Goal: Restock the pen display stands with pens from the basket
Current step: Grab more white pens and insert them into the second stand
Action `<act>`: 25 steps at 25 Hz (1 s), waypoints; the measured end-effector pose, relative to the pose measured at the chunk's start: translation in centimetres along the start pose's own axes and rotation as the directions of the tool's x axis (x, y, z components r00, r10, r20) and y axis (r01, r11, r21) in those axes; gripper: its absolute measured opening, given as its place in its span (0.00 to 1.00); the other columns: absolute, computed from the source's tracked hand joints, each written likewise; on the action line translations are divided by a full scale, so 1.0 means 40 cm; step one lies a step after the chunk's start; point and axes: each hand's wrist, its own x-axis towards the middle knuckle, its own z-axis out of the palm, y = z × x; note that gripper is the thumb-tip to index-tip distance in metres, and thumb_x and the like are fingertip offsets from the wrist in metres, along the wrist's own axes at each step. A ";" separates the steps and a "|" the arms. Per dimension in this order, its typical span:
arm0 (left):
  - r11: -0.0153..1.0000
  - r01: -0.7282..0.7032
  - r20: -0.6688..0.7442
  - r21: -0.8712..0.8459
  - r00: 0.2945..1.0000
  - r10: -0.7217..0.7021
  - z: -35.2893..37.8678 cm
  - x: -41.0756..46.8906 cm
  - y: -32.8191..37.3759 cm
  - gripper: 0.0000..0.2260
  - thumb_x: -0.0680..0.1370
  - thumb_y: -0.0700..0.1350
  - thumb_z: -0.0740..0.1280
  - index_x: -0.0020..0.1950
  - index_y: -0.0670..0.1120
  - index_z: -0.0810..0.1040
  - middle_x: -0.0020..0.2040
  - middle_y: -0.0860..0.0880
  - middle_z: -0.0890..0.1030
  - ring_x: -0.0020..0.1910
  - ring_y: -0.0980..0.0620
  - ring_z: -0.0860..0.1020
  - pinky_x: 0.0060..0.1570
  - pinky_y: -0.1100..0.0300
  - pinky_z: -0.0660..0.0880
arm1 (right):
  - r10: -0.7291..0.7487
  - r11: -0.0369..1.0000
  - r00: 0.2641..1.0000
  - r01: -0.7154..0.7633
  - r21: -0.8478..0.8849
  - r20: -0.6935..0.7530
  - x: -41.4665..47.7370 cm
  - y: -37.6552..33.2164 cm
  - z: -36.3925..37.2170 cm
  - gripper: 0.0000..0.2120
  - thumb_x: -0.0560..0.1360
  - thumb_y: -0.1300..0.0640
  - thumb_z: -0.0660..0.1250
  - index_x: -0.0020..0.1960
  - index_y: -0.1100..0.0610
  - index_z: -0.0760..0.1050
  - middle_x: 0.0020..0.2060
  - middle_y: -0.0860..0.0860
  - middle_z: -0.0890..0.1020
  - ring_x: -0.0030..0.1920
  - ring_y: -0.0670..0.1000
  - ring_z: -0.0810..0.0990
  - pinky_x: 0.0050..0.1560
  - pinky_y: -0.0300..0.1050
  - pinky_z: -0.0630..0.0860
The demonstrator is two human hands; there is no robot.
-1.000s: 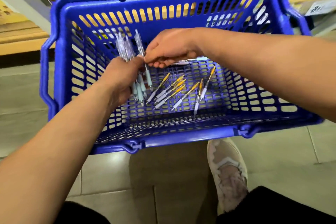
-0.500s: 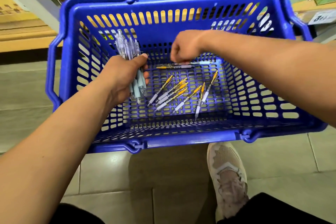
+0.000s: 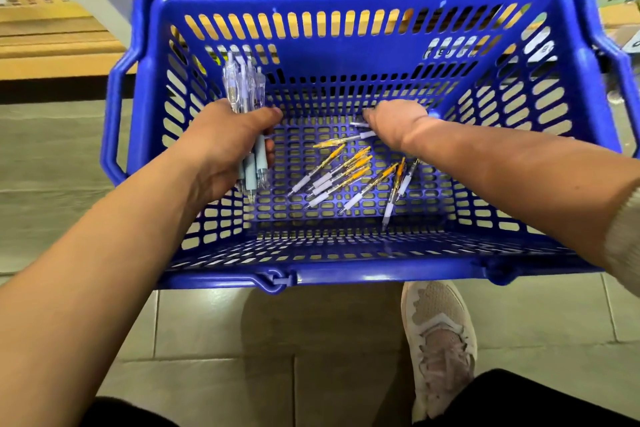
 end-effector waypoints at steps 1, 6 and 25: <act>1.000 0.001 0.003 -0.001 1.000 -0.001 -0.003 0.000 -0.002 0.17 0.78 0.44 0.73 0.61 0.38 0.72 0.34 0.48 0.76 0.29 0.54 0.76 0.36 0.56 0.79 | 0.004 1.000 1.000 -0.004 0.015 0.011 0.004 0.003 -0.005 0.22 0.78 0.72 0.63 0.70 0.59 0.70 0.52 0.55 0.81 0.50 0.60 0.82 0.37 0.50 0.72; 1.000 0.006 0.012 -0.004 1.000 -0.006 0.012 0.002 -0.006 0.16 0.79 0.43 0.72 0.60 0.39 0.70 0.32 0.48 0.75 0.27 0.54 0.76 0.34 0.57 0.79 | -0.055 0.998 0.988 0.053 0.016 0.143 -0.006 0.029 -0.067 0.10 0.79 0.62 0.66 0.60 0.59 0.77 0.46 0.54 0.79 0.44 0.56 0.78 0.41 0.48 0.75; 0.993 0.035 0.092 -0.108 0.995 -0.025 0.173 0.011 0.009 0.26 0.76 0.45 0.76 0.70 0.39 0.72 0.39 0.47 0.82 0.31 0.54 0.81 0.35 0.58 0.82 | -0.277 -0.146 0.960 -0.078 0.986 0.035 -0.151 0.082 -0.187 0.06 0.78 0.60 0.72 0.54 0.58 0.79 0.54 0.59 0.85 0.41 0.47 0.85 0.46 0.41 0.84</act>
